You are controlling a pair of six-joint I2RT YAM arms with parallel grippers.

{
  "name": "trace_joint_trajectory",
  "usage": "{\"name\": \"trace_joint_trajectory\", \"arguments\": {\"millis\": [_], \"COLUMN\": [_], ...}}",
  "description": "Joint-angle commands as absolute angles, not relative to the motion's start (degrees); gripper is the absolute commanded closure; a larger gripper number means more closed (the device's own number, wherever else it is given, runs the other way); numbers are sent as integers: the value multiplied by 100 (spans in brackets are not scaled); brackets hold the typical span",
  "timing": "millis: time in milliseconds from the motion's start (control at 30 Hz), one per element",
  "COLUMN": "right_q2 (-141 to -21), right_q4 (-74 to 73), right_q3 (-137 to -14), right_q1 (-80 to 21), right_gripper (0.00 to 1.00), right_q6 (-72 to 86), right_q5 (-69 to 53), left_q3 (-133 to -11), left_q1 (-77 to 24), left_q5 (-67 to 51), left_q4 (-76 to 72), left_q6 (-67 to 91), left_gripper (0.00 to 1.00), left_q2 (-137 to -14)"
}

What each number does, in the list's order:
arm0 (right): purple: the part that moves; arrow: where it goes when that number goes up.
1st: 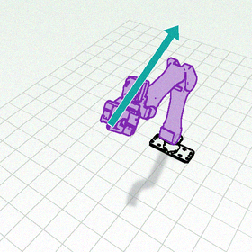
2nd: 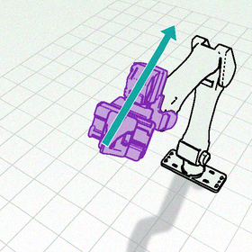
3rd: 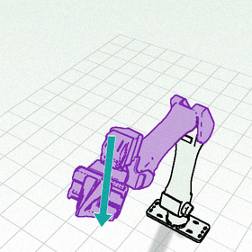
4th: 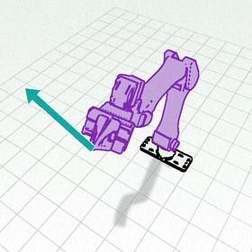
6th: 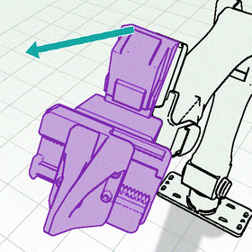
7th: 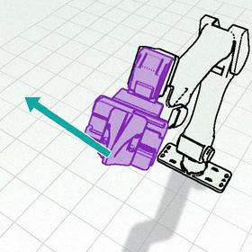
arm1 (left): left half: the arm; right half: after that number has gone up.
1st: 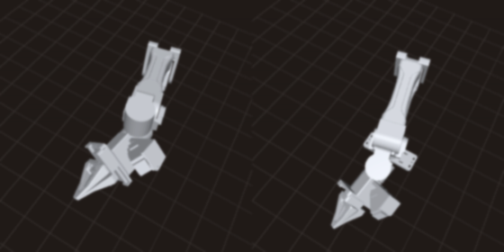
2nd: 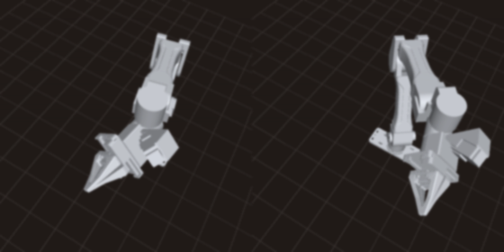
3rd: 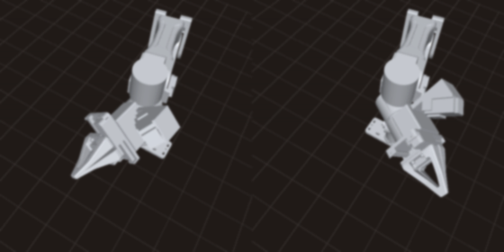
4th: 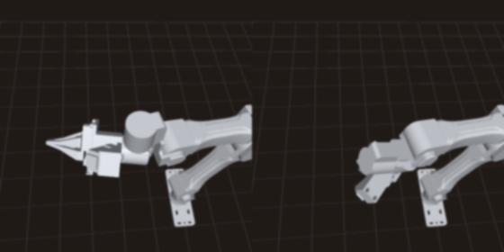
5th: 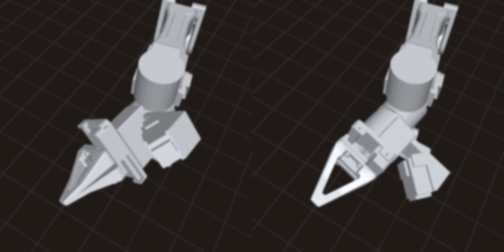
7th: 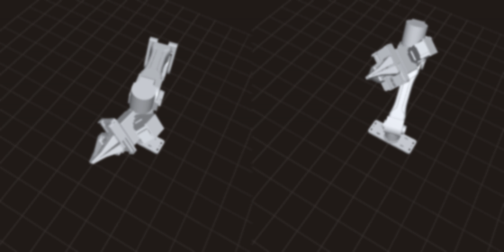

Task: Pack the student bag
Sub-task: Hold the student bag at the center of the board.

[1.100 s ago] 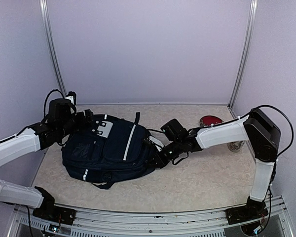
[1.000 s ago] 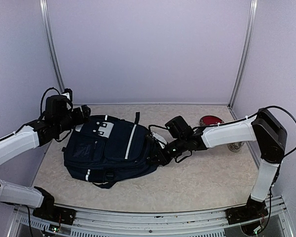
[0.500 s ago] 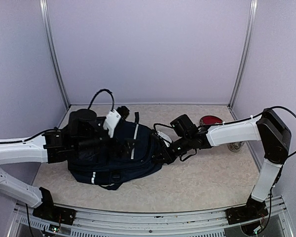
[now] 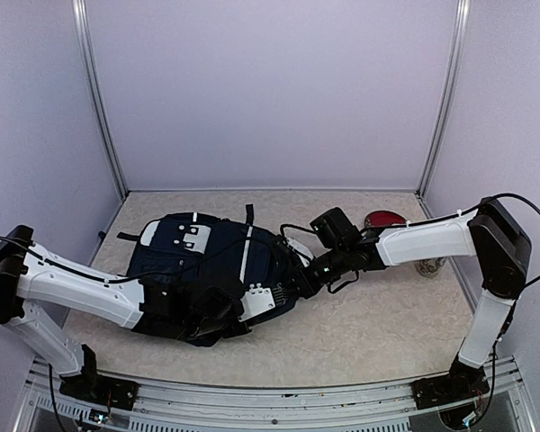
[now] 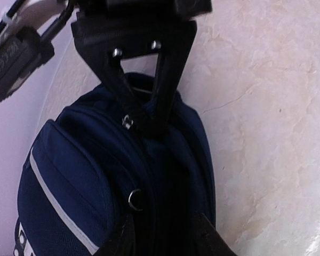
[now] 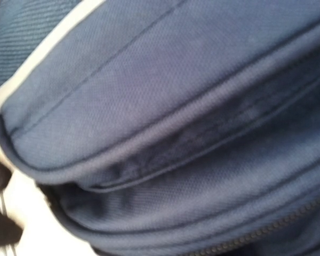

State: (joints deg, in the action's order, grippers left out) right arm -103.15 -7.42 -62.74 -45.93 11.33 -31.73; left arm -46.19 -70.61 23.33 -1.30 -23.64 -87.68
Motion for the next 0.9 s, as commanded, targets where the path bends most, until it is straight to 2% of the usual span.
{"name": "trace_joint_trajectory", "arguments": {"millis": [0, 167, 267, 433, 567, 867], "right_q2": [-10165, -10206, -10209, -10162, -10033, -9886], "right_q4": [-584, -616, -630, -675, -867, -2417], "right_q3": [-6387, -6477, -6485, -6463, -6437, -6689], "right_q1": [-4552, -4553, -4553, -4553, -4517, -3565], "right_gripper": [100, 100, 100, 100, 100, 100], "right_q6": [1178, 1152, 1151, 1172, 1186, 1058], "right_q5": [-3350, -3375, -3387, -3430, -3202, -1026], "left_q3": [-4289, -4072, -4148, -4566, -4527, -4130], "left_q1": [-7083, -7068, -6975, -6862, -6863, -7014], "left_q5": [3119, 3147, 3504, 3898, 4017, 2964], "left_q4": [-140, 100, -57, -217, -337, -174], "left_q6": [-2376, -2152, -2172, -2211, -2273, -2504], "left_gripper": [65, 58, 58, 72, 100, 100], "left_q2": [-8589, -8634, -8879, -9333, -9374, -8524]}}
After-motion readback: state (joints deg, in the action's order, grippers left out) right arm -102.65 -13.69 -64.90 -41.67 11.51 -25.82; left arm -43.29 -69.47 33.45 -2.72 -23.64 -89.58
